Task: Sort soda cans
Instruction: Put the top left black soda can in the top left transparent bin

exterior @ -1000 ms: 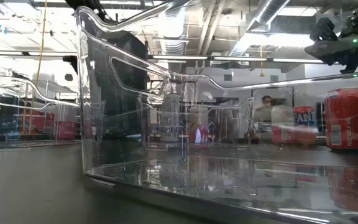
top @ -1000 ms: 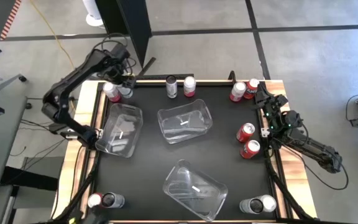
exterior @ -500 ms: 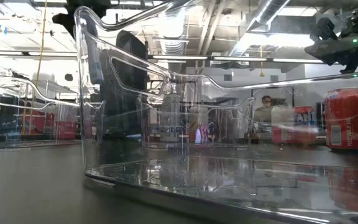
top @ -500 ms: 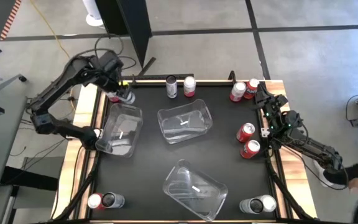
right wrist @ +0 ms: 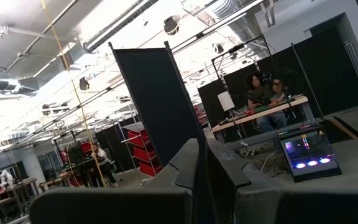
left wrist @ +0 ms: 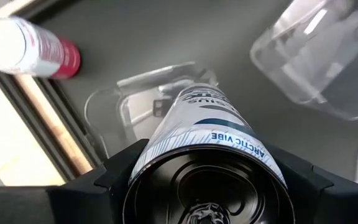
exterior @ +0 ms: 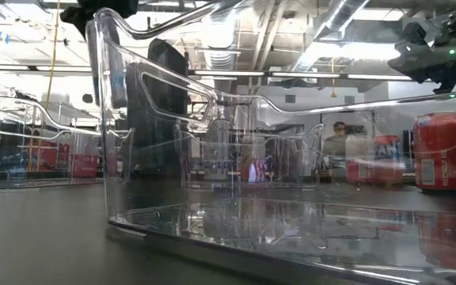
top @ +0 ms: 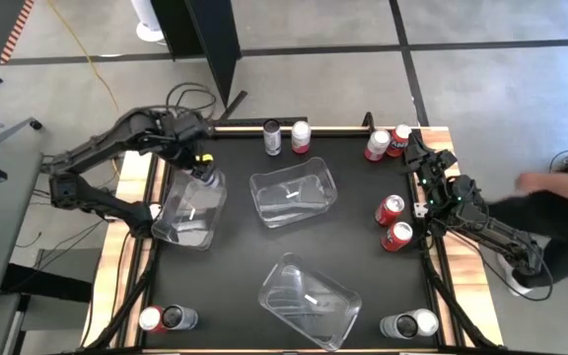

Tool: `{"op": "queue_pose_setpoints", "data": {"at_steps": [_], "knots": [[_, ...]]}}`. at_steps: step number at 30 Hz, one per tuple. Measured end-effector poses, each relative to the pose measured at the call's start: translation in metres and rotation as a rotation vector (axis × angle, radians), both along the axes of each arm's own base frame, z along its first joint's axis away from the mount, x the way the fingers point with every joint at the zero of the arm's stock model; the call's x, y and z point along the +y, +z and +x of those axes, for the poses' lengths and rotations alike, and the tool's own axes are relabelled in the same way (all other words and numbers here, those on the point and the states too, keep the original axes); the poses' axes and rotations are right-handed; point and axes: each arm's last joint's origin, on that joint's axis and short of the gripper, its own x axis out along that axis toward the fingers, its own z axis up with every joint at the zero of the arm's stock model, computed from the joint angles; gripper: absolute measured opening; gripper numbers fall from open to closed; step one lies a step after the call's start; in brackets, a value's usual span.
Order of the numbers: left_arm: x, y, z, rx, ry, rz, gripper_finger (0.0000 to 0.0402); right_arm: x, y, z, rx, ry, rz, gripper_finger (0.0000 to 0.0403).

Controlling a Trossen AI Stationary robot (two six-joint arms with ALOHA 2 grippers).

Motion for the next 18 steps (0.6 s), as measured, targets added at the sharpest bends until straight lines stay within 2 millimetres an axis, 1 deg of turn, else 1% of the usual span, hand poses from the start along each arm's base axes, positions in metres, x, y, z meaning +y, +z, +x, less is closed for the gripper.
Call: {"op": "queue_pose_setpoints", "data": {"at_steps": [6,10,18], "knots": [[0.000,-0.031,0.002,0.115,0.000,-0.049,0.0255,0.000,0.000,0.000,0.000,0.000,0.000,0.0050],[0.001,-0.046,0.002,0.168,0.002,-0.065,0.0255,0.000,0.000,0.000,0.000,0.000,0.000,0.0050],[0.009,-0.077,0.018,0.148,-0.010,-0.044,0.0255,0.000,0.000,0.000,-0.001,0.000,0.000,0.0050]]}}
